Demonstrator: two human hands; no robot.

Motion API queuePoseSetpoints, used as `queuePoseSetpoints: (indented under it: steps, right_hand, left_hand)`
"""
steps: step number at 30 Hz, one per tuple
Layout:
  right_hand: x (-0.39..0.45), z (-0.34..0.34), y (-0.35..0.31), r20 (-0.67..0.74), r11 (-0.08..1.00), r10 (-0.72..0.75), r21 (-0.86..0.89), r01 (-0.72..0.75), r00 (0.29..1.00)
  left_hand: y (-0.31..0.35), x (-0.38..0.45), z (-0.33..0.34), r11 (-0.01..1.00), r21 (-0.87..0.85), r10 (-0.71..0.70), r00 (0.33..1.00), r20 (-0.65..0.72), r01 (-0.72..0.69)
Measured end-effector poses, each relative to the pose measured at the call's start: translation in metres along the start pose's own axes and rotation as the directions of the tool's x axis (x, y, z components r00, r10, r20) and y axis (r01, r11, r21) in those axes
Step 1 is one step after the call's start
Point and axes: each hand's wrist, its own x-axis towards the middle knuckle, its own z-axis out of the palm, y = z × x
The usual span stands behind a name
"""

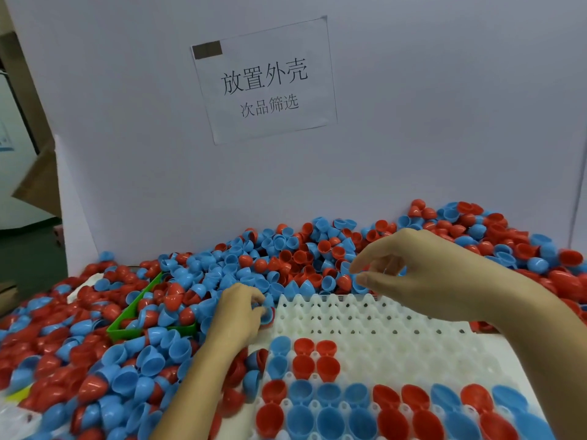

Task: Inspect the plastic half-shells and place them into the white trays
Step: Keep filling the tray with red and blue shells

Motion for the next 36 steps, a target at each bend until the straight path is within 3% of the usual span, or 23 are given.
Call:
queuePoseSetpoints:
  steps: [4, 7, 9, 13, 16, 20, 31, 36]
  right_hand:
    - [0.000, 0.003, 0.004, 0.004, 1.000, 0.012, -0.013, -0.012, 1.000]
    - [0.003, 0.007, 0.005, -0.034, 1.000, 0.014, -0.011, -0.015, 0.999]
    - [0.006, 0.011, 0.003, -0.096, 1.000, 0.004, 0.008, -0.003, 0.995]
    - [0.012, 0.019, -0.004, -0.207, 0.991, -0.013, 0.124, 0.040, 0.978]
    - [0.012, 0.022, -0.010, -0.248, 0.993, -0.005, 0.110, 0.033, 0.969]
    - [0.010, 0.030, -0.018, -0.244, 0.999, -0.006, -0.046, -0.005, 0.970]
    - [0.015, 0.047, -0.017, -0.104, 0.969, 0.190, -0.141, -0.203, 0.976]
    - [0.018, 0.056, -0.012, -0.051, 0.953, 0.245, -0.172, -0.250, 0.968]
  left_hand:
    - [0.019, -0.004, -0.029, 0.941, -0.337, 0.023, 1.000, 0.014, -0.017]
    - [0.043, -0.015, -0.047, 0.711, -0.701, 0.116, 0.974, 0.197, 0.057]
    - [0.058, -0.024, -0.055, 0.622, -0.780, 0.270, 0.919, 0.286, 0.060]
    - [0.081, -0.036, -0.063, 0.728, -0.670, 0.468, 0.820, 0.330, -0.147]
    - [0.095, -0.041, -0.064, 0.805, -0.526, 0.455, 0.855, 0.250, -0.274]
    - [0.102, -0.044, -0.060, 0.850, -0.376, 0.432, 0.897, 0.095, -0.369]
    - [0.099, -0.043, -0.053, 0.886, -0.396, 0.333, 0.925, 0.181, -0.242]
    - [0.097, -0.043, -0.054, 0.876, -0.467, 0.333, 0.850, 0.408, -0.119]
